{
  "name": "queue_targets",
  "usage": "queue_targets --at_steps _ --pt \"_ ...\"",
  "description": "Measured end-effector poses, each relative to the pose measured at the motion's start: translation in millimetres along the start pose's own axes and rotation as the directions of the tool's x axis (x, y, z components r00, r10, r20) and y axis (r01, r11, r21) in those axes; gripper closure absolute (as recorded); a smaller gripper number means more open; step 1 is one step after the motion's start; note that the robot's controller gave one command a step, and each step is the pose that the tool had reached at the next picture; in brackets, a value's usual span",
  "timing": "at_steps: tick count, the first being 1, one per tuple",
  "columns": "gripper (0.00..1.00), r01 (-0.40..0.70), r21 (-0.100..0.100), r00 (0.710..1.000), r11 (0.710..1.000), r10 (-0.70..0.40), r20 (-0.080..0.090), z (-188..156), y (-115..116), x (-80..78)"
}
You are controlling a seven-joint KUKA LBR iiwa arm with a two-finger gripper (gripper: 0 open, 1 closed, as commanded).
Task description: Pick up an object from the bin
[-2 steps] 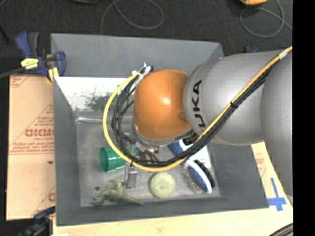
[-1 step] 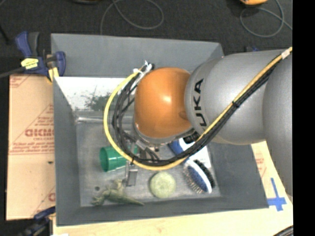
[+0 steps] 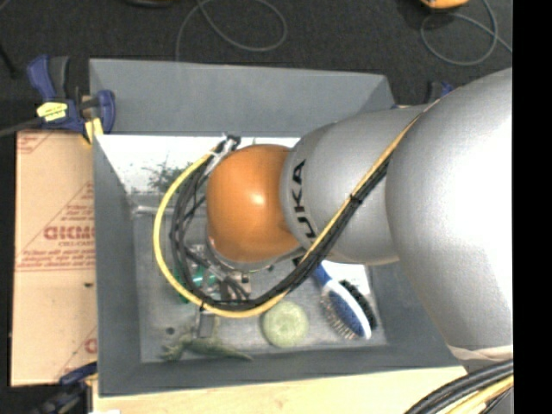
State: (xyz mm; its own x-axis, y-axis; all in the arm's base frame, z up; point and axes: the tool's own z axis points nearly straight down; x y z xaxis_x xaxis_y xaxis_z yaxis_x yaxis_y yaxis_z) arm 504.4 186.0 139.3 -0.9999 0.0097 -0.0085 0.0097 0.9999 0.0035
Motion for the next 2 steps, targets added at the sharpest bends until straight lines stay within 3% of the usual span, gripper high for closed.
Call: queue_targets --at_steps 1,2 --pt "0.0 -0.036 0.003 0.999 0.999 0.036 0.004 68.0 -61.4 -39.5" --pt "1.0 -0.035 0.001 0.999 0.999 0.035 -0.005 68.6 -57.8 -35.1"
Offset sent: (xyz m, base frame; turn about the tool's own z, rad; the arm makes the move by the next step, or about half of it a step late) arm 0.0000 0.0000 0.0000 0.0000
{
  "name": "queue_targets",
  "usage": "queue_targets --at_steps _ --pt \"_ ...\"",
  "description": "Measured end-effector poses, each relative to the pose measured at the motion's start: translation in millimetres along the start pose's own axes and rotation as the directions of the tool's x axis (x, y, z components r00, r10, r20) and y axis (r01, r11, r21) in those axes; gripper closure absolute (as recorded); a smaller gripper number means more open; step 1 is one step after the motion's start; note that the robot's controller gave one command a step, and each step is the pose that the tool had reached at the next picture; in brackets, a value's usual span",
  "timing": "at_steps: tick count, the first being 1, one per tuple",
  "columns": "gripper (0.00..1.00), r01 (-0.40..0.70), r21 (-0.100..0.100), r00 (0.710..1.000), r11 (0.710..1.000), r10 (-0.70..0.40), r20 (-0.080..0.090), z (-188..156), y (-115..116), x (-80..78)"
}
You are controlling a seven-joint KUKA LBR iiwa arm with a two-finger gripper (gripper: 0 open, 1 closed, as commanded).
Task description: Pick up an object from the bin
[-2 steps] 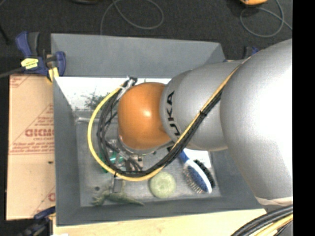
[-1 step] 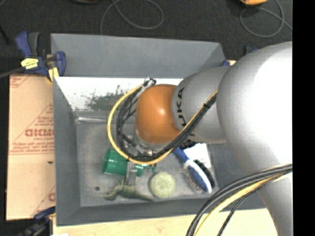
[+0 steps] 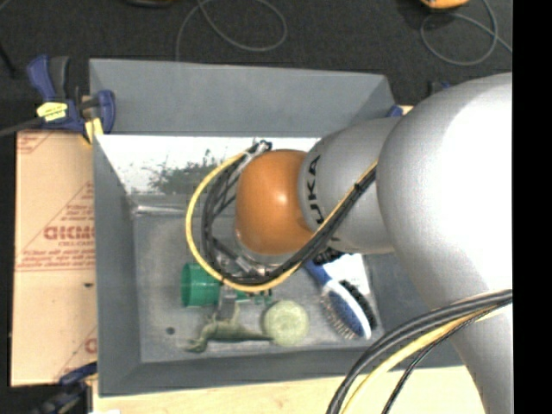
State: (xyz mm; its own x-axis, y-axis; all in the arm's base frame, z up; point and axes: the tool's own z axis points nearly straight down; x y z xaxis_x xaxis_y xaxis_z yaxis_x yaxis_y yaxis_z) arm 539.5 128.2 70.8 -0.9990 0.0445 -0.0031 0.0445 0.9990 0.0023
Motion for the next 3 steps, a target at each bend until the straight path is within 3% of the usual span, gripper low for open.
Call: queue_targets --at_steps 1,2,3 --pt "1.0 0.0 0.0 1.0 1.0 0.0 0.0 0 0 0.0" --pt "1.0 -0.006 0.004 1.0 1.0 0.006 -0.012 -42 -11 29.4" --pt "1.0 -0.001 0.0 1.0 1.0 0.001 0.005 -71 0 25.3"
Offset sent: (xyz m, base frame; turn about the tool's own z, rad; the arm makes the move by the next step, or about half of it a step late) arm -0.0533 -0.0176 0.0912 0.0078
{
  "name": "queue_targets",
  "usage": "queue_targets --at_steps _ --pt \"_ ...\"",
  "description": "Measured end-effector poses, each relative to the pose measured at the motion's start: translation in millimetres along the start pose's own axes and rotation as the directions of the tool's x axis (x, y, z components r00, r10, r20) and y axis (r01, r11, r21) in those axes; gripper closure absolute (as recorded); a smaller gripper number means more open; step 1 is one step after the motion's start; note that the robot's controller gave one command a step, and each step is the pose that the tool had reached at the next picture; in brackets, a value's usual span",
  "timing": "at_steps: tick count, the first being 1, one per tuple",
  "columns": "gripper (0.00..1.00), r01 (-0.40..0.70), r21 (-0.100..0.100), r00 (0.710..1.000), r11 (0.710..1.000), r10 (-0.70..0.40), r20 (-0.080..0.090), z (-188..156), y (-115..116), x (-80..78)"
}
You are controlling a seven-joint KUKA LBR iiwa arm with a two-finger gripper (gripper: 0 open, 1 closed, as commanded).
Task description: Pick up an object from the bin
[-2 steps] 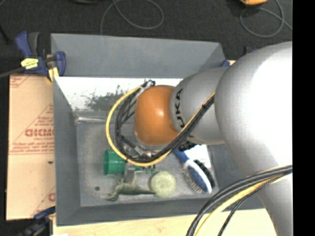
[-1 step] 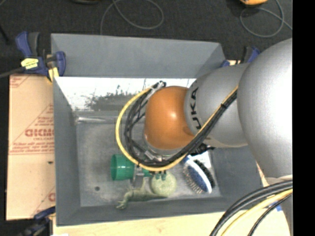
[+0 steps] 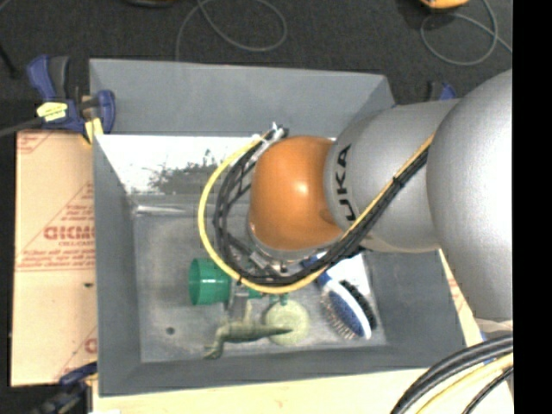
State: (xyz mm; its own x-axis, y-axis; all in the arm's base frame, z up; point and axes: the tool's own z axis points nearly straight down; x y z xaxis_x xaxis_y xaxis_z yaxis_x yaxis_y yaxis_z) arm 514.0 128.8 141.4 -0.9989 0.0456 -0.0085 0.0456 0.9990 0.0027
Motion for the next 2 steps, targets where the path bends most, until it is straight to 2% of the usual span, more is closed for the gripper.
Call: queue_targets --at_steps 1,2 --pt "1.0 0.004 0.005 1.0 1.0 -0.004 -0.017 -26 -10 -11.6" --pt "1.0 -0.011 0.004 1.0 1.0 0.011 -0.013 -95 -35 5.0"
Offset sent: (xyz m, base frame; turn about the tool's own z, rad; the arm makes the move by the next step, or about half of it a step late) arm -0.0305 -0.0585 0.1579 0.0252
